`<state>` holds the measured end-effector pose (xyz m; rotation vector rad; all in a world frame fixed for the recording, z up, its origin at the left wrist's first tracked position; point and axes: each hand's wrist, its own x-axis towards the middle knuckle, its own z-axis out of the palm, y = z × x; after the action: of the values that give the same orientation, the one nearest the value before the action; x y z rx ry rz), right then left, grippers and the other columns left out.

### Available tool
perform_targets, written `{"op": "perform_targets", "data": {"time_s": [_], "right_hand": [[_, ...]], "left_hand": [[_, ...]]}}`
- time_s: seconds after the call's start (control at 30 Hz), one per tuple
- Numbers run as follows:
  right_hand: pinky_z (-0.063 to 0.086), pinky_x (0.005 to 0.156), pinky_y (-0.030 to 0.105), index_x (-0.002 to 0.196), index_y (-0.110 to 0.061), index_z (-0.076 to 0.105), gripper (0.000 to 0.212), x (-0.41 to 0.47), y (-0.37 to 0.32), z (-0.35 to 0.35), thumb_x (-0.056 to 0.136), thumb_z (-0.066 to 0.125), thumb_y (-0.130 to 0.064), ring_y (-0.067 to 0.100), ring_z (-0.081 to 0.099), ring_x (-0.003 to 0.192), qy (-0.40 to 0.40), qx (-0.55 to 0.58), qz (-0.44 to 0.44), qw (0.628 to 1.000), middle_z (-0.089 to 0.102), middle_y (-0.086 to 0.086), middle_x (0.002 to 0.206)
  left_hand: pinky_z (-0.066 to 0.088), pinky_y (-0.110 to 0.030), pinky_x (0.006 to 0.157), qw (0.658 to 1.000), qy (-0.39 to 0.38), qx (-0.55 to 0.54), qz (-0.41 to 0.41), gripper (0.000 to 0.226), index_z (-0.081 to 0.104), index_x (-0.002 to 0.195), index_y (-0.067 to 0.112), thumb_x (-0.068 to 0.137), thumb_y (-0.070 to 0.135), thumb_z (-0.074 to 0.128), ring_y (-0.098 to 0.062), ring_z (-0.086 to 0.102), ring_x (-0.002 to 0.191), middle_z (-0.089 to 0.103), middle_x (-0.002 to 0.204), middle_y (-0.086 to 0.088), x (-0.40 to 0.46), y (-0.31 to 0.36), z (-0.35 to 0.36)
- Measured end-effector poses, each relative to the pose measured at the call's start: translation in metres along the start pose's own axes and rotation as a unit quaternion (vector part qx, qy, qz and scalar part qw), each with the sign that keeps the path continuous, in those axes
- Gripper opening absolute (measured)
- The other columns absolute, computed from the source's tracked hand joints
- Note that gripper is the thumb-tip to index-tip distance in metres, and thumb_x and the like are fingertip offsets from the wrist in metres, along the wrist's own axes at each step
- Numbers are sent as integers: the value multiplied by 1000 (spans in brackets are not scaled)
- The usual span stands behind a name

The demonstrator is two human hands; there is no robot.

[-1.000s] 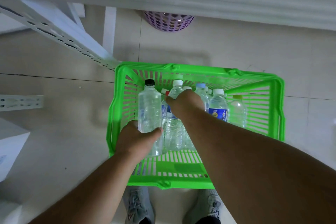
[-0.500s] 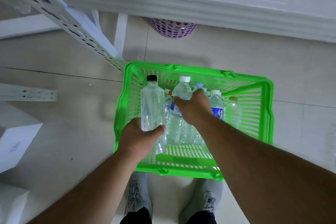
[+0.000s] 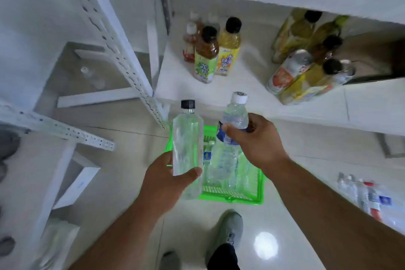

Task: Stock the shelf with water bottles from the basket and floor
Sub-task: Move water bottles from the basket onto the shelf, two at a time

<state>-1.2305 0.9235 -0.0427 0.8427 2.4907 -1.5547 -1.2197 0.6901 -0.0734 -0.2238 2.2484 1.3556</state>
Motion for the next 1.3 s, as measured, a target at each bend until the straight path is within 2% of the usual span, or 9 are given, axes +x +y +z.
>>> {"op": "perform_targets", "data": {"time_s": [0.23, 0.4, 0.53, 0.63, 0.77, 0.83, 0.93, 1.07, 1.3], "right_hand": [[45, 57, 8, 91, -35, 73, 18, -134, -149, -86, 77, 81, -42, -6, 67, 69, 27, 67, -110, 991, 74, -22, 79], [52, 64, 15, 91, -35, 73, 13, -218, -237, -134, 80, 80, -35, 0, 71, 79, 44, 84, -173, 980, 76, -16, 87], [49, 61, 13, 95, -33, 72, 21, -263, -285, -167, 78, 80, -42, -2, 70, 77, 81, 79, -213, 971, 75, -19, 86], [55, 66, 23, 94, -33, 72, 21, -282, -311, -191, 77, 80, -44, 1, 71, 76, 98, 87, -236, 963, 75, -17, 86], [54, 66, 23, 95, -34, 72, 24, -289, -330, -215, 76, 79, -48, 1, 71, 77, 105, 102, -257, 955, 75, -18, 87], [55, 67, 25, 94, -36, 72, 23, -284, -336, -226, 76, 78, -49, 1, 71, 77, 103, 105, -267, 952, 75, -18, 87], [58, 72, 28, 93, -38, 72, 22, -268, -342, -241, 76, 77, -50, 1, 71, 78, 98, 103, -274, 951, 75, -19, 87], [52, 66, 22, 90, -38, 71, 17, -236, -349, -263, 77, 77, -47, 0, 70, 77, 88, 96, -290, 948, 74, -20, 86], [53, 67, 22, 95, -33, 71, 24, -177, -360, -289, 77, 78, -47, 1, 69, 77, 66, 83, -283, 953, 74, -16, 87]], "left_hand": [[51, -11, 65, 995, -11, -32, 98, 34, 70, 97, 31, 69, 26, 88, 3, 70, 79, 76, 89, 20, -119, 117, -82], [47, -4, 58, 983, -15, -46, 179, 37, 68, 100, 27, 70, 19, 88, 7, 69, 78, 75, 89, 23, -196, 188, -133], [52, -11, 65, 972, -9, -49, 229, 43, 69, 104, 30, 66, 29, 90, 0, 71, 86, 76, 95, 17, -235, 233, -162], [54, -18, 70, 965, 5, -50, 258, 46, 69, 101, 36, 60, 40, 89, 0, 71, 85, 76, 94, 19, -254, 263, -172], [51, -12, 66, 957, 40, -41, 284, 48, 68, 96, 40, 53, 53, 85, 5, 69, 81, 74, 91, 24, -264, 292, -174], [53, -20, 71, 956, 51, -30, 286, 52, 67, 97, 42, 51, 59, 82, 4, 69, 83, 75, 92, 22, -262, 304, -171], [54, -24, 75, 954, 48, -25, 293, 46, 65, 98, 50, 56, 52, 84, 5, 69, 85, 75, 94, 23, -253, 322, -163], [55, -25, 74, 953, 61, -32, 295, 43, 65, 97, 52, 63, 40, 87, 3, 71, 83, 76, 93, 21, -236, 349, -146], [56, -20, 71, 959, 92, -49, 263, 43, 67, 100, 41, 65, 34, 89, 4, 70, 84, 75, 95, 23, -204, 377, -122]]}}
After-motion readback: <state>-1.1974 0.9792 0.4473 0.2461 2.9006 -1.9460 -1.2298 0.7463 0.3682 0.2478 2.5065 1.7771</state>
